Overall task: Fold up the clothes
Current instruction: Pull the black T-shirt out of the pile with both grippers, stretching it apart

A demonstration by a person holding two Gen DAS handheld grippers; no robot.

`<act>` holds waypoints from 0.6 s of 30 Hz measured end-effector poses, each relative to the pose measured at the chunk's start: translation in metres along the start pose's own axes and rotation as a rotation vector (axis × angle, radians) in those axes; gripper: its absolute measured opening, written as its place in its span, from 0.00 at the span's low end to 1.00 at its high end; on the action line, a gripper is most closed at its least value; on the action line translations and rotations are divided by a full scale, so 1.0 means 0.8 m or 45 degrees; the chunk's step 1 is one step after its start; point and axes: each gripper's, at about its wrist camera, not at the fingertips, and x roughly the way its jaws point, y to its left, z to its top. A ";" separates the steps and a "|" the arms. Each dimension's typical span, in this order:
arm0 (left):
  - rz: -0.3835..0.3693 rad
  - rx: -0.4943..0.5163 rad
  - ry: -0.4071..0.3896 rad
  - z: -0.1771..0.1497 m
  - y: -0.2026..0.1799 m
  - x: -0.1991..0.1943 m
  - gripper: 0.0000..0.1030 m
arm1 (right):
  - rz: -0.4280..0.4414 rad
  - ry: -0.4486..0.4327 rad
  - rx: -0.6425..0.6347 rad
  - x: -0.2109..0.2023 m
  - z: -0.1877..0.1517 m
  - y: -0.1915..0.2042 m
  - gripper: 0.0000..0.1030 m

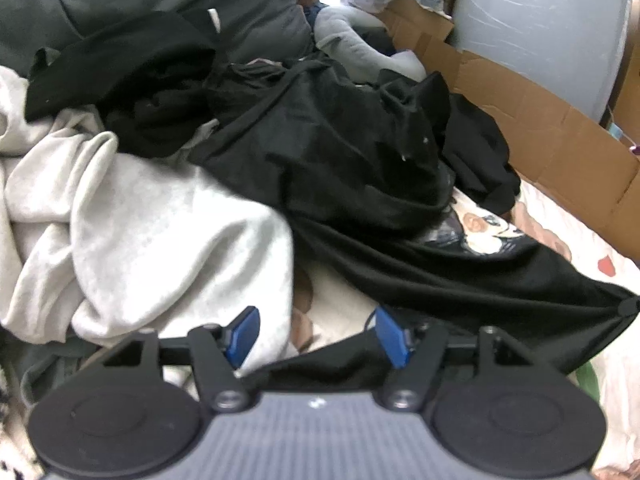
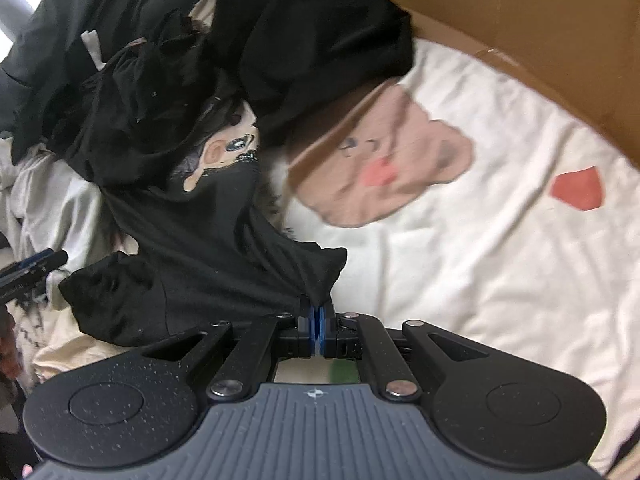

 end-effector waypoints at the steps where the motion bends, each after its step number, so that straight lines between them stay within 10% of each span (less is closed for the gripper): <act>1: -0.004 0.008 0.000 0.001 -0.001 0.002 0.66 | -0.009 -0.001 0.002 -0.005 -0.001 -0.007 0.00; 18: 0.065 0.079 0.003 0.041 -0.015 0.059 0.85 | -0.246 -0.110 0.220 -0.088 -0.031 -0.117 0.00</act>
